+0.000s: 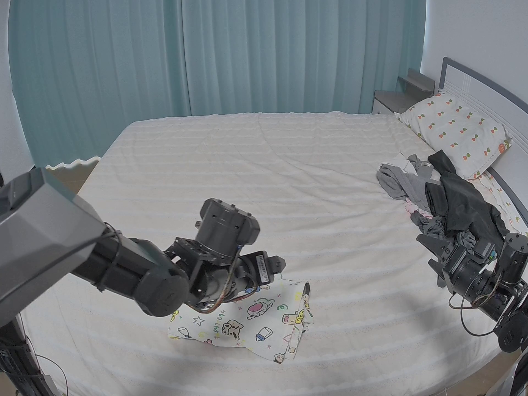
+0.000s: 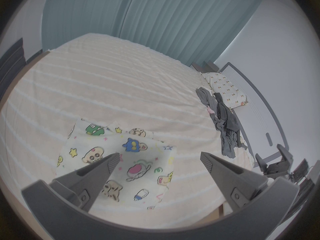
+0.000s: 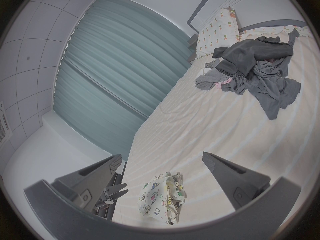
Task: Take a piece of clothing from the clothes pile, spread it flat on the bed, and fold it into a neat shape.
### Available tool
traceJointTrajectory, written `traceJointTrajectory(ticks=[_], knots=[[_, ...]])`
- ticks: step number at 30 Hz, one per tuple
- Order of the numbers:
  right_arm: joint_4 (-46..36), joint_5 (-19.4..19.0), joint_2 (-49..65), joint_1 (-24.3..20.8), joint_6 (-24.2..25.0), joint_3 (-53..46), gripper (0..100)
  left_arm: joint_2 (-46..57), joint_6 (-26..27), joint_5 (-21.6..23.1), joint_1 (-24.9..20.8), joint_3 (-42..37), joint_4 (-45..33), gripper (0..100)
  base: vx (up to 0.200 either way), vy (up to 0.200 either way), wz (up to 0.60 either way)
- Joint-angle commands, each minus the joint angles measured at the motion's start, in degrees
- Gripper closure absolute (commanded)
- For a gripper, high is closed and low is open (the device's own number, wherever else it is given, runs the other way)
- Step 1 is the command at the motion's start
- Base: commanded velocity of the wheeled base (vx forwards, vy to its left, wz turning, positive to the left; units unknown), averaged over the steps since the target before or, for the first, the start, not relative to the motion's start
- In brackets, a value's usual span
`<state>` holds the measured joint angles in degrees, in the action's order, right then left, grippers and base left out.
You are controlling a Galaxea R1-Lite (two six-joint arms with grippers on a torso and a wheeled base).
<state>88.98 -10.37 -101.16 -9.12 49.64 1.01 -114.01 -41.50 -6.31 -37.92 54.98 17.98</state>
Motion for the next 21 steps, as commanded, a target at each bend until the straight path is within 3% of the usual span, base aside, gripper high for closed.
traceJointTrajectory(ticks=[1, 5, 12, 21], knots=[[0.6, 0.0, -0.2, 0.0, 0.0, -1.0, 0, 7.8, -2.0, 4.9, 4.1, -6.9, 0.1, 0, 0.0, 0.0, 0.0], [0.6, 0.0, -0.3, -0.2, 0.0, -1.0, 0, 10.9, -5.2, 8.6, 5.6, -13.8, 3.6, 0, 0.0, 0.0, 0.0], [0.6, 0.1, -1.4, -0.3, 0.0, -1.0, 0, 10.2, -9.9, 10.3, 7.9, -19.5, 15.5, 0, 0.0, 0.0, 0.0], [0.6, 0.1, -4.6, -0.9, 0.1, -1.0, 0, 10.3, -13.2, 16.5, 11.9, -21.6, 18.1, 0, 0.0, 0.2, 0.0]])
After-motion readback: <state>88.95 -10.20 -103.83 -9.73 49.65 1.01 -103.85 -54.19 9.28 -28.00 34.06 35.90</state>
